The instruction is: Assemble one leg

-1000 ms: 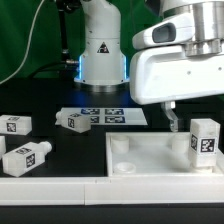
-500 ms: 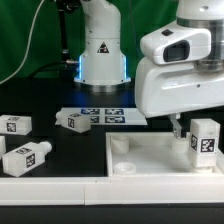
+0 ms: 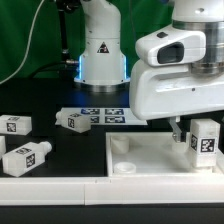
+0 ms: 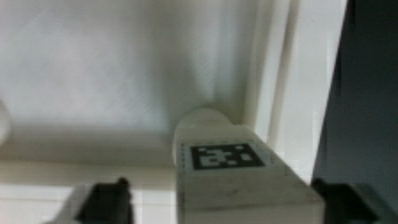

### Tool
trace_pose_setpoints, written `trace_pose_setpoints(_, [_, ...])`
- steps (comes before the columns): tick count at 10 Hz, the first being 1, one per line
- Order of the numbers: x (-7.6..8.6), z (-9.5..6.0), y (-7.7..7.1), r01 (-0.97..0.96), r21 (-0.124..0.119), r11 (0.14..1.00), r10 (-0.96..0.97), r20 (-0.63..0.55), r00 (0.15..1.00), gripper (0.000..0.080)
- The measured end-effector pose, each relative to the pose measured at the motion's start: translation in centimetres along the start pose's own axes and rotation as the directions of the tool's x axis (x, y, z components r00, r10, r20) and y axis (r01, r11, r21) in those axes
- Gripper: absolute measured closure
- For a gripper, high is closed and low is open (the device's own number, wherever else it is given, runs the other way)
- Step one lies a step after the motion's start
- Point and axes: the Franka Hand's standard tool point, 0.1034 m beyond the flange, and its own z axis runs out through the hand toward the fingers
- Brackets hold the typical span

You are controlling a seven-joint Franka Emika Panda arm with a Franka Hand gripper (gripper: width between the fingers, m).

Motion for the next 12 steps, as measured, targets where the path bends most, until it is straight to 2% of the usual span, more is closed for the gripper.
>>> trace_pose_setpoints(1, [0.0,0.02,-0.07,-0.074,0.002,0.997,0.074,0.0,0.997,0.0521])
trace_pose_setpoints(4, [0.07,0.08,-0.13,-0.269,0.002,0.963,0.269,0.0,0.963,0.0517])
trace_pose_setpoints(5, [0.23,0.06,-0.19,-0.375,0.004,0.927,0.375,-0.002,0.927,0.0517])
trace_pose_setpoints(7, [0.4,0.11,-0.31,-0.608,0.016,0.794,0.608,-0.011,0.794,0.0517])
trace_pose_setpoints(8, [0.51,0.14,-0.24,-0.737,0.042,0.675,0.737,-0.004,0.675,0.0517])
trace_pose_setpoints(11, [0.27,0.2,-0.14,-0.94,0.156,0.304,0.951,0.016,0.31,0.0515])
trace_pose_setpoints(12, [0.26,0.17,-0.14,-0.959,0.166,0.231,0.971,0.031,0.239,0.0515])
